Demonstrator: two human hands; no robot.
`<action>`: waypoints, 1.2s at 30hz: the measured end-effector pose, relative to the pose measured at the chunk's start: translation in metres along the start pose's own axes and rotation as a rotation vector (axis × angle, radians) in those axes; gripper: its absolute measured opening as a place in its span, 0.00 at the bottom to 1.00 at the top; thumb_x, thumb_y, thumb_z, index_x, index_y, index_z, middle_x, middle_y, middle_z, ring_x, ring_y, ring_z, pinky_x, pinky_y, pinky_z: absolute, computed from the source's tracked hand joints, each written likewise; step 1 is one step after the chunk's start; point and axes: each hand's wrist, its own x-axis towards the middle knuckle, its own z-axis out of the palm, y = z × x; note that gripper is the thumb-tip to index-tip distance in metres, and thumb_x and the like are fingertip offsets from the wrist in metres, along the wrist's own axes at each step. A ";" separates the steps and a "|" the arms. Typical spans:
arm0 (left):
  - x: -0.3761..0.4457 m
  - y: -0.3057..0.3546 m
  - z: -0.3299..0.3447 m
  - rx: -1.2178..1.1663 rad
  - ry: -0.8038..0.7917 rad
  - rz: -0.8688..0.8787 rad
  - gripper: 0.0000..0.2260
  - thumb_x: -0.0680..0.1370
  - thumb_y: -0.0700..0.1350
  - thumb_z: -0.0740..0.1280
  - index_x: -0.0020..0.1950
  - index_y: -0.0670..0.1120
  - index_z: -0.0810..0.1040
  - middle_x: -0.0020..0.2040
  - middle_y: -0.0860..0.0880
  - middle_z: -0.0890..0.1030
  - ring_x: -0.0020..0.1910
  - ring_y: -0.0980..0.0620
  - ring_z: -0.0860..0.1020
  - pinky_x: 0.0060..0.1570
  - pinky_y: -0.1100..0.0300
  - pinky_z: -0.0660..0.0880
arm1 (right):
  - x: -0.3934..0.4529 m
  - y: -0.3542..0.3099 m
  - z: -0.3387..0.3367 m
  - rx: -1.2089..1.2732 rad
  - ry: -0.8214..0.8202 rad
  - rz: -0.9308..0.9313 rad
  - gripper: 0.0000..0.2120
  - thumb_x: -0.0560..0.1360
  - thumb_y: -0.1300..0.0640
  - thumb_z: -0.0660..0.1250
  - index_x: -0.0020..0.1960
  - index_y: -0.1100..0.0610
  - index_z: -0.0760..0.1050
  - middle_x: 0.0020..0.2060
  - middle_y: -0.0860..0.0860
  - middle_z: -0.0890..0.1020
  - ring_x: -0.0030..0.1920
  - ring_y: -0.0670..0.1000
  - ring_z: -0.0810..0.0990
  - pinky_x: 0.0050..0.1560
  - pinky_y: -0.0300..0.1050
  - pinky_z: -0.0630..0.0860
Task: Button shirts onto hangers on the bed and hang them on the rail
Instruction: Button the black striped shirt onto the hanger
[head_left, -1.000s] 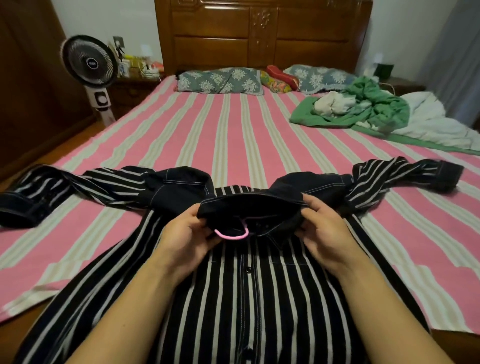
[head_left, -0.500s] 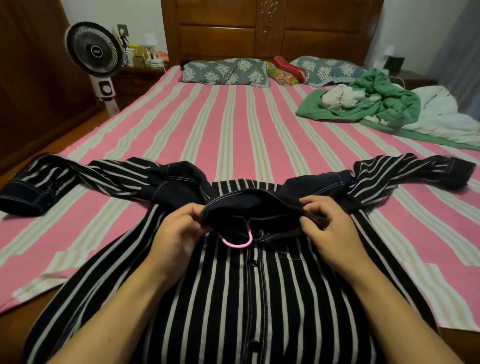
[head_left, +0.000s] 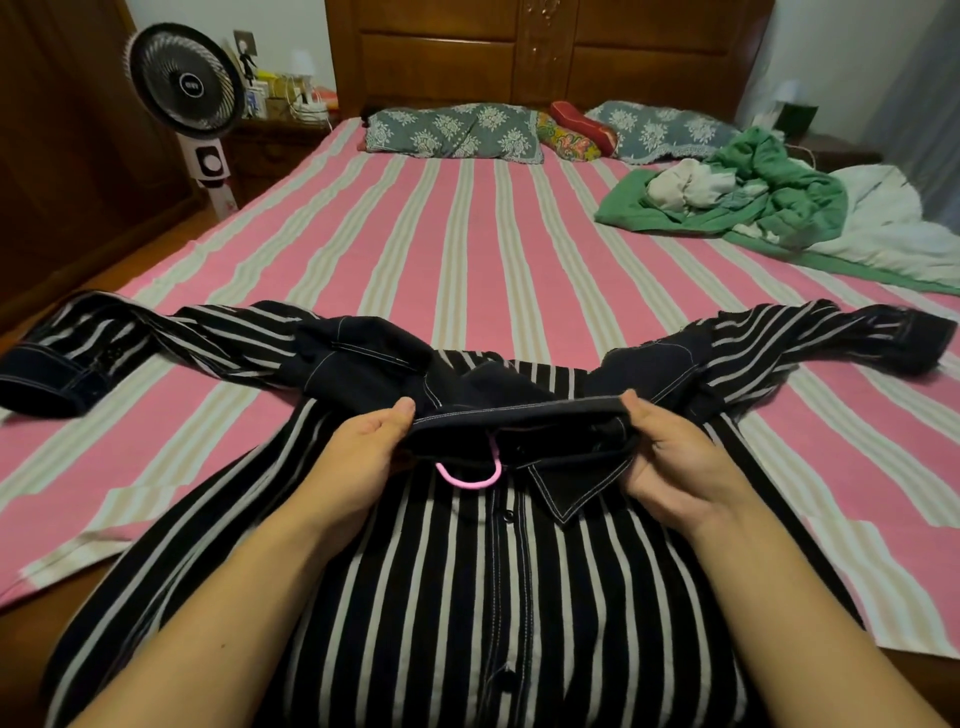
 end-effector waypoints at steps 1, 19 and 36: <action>0.001 -0.001 0.000 -0.060 0.021 -0.029 0.20 0.87 0.49 0.56 0.58 0.39 0.84 0.55 0.41 0.86 0.59 0.43 0.83 0.66 0.47 0.74 | 0.001 0.002 0.001 -0.001 0.012 0.020 0.11 0.82 0.59 0.62 0.51 0.65 0.81 0.45 0.59 0.84 0.47 0.54 0.85 0.53 0.51 0.84; 0.001 0.000 0.001 -0.280 0.029 -0.018 0.15 0.86 0.46 0.57 0.57 0.43 0.83 0.58 0.41 0.84 0.59 0.44 0.82 0.65 0.46 0.75 | -0.039 0.001 0.006 -0.811 0.316 0.057 0.08 0.84 0.58 0.62 0.51 0.60 0.79 0.46 0.60 0.85 0.41 0.57 0.87 0.42 0.49 0.84; 0.003 0.007 0.001 -0.473 0.001 -0.056 0.16 0.86 0.47 0.57 0.64 0.39 0.79 0.61 0.40 0.83 0.64 0.42 0.80 0.64 0.46 0.75 | -0.011 0.002 0.012 0.158 -0.019 0.038 0.11 0.78 0.66 0.62 0.58 0.60 0.80 0.54 0.60 0.85 0.57 0.58 0.84 0.57 0.59 0.82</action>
